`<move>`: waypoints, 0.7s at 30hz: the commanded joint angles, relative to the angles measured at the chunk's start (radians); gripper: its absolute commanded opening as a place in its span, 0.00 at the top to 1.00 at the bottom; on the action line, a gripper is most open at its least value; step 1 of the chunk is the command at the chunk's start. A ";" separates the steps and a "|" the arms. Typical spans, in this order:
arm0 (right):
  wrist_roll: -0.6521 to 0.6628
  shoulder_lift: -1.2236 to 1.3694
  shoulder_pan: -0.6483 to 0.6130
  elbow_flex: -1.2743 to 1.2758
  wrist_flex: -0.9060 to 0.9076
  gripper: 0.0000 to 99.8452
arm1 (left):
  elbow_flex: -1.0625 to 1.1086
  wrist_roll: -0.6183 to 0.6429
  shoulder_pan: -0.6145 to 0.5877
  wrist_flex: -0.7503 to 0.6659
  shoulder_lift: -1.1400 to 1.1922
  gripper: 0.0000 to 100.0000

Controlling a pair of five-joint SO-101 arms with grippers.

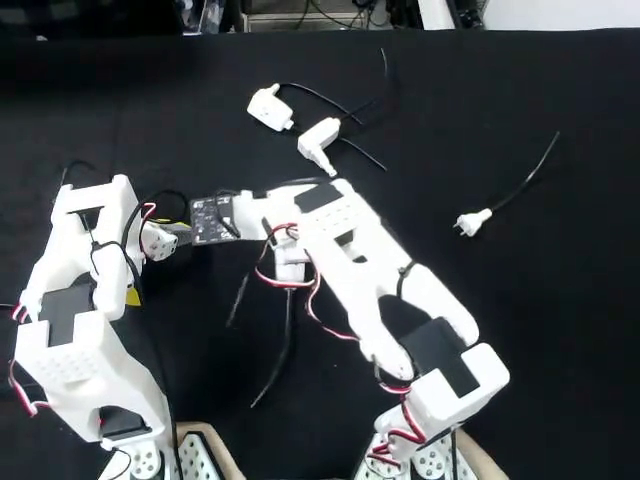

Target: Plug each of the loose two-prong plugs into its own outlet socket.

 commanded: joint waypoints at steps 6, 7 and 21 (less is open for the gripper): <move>-0.051 0.016 0.083 0.068 0.064 0.99 | -0.004 -0.009 0.001 -0.021 -0.041 0.48; -0.064 0.012 0.081 0.068 0.064 0.99 | -0.004 -0.009 0.001 -0.021 -0.041 0.48; -0.282 -0.030 0.003 -0.018 0.064 0.98 | -0.004 -0.009 0.001 -0.017 -0.041 0.48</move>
